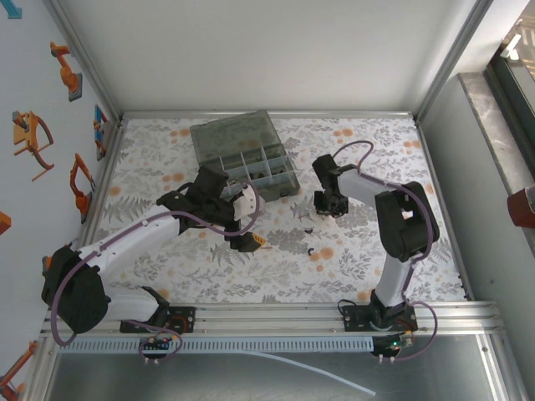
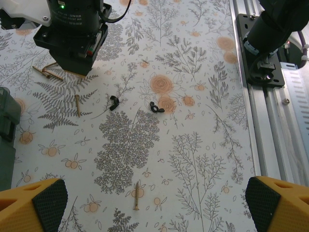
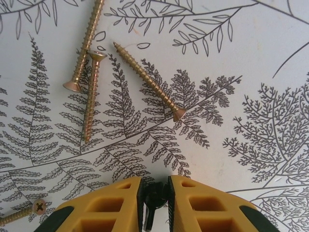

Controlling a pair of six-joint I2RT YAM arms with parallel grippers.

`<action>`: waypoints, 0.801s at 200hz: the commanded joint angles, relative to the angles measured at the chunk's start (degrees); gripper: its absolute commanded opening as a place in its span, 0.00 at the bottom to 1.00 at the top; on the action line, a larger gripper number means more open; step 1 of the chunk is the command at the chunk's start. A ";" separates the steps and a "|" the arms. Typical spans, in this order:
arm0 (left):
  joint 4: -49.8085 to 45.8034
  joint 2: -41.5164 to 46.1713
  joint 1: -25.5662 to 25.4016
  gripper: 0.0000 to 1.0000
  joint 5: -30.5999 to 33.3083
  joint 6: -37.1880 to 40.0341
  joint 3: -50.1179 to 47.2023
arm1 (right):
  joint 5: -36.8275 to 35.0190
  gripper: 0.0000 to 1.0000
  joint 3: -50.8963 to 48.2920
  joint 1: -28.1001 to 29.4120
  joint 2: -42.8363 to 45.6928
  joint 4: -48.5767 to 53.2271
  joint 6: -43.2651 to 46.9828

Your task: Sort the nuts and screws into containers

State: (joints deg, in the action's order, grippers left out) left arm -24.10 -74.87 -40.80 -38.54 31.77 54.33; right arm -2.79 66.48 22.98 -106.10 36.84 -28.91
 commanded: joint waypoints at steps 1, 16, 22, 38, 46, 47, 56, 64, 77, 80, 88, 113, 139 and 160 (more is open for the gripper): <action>-1.22 -0.27 0.09 0.97 -0.82 0.91 1.53 | -0.60 0.17 -1.05 0.14 0.00 -2.74 0.34; -1.22 -0.23 0.08 0.97 -0.82 0.92 1.56 | -0.09 0.15 -1.33 0.22 0.30 -2.73 0.50; -1.30 -0.26 0.04 0.97 -0.82 0.89 1.57 | 0.05 0.14 -1.59 0.19 0.58 -2.96 0.61; -1.31 -0.29 0.07 0.97 -0.76 0.94 1.54 | 0.06 0.13 -2.25 0.16 1.56 -3.18 0.74; -1.24 -0.33 0.10 0.97 -0.77 0.97 1.56 | 0.05 0.13 -2.32 0.15 2.23 -3.11 0.84; -1.27 -0.35 0.06 0.97 -0.80 0.95 1.57 | 0.01 0.13 -2.41 0.14 2.31 -3.10 0.86; -1.27 -0.32 0.04 0.97 -0.76 0.95 1.52 | 0.18 0.13 -2.38 0.23 2.96 -3.00 0.96; -1.29 -0.30 0.04 0.97 -0.81 1.00 1.63 | 0.68 0.13 -2.25 0.23 3.72 -3.09 1.26; -1.25 -0.21 0.07 0.97 -0.78 0.99 1.64 | 1.58 0.13 -1.67 0.54 4.72 -3.19 1.80; -1.30 -0.25 0.12 0.97 -0.80 0.99 1.70 | 1.70 0.13 -1.43 0.77 4.85 -3.21 1.95; -1.31 -0.17 0.18 0.97 -0.66 1.01 1.65 | 2.01 0.13 -0.59 1.09 5.31 -3.18 2.26; -1.00 0.10 0.91 0.97 0.87 0.78 1.57 | 4.42 0.13 3.87 2.84 4.80 -4.17 3.69; 0.02 0.42 2.92 0.97 3.88 0.38 1.43 | 8.25 0.12 9.57 4.58 1.91 -7.87 4.26; 1.12 0.96 4.64 0.97 4.17 -0.20 1.12 | 10.89 0.13 14.36 5.09 -2.16 -11.23 3.68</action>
State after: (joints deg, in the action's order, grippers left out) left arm -23.94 -74.87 -37.89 -35.40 31.75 54.33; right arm 3.88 75.90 27.29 -104.29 30.87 -25.82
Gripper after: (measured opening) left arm 0.973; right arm 0.128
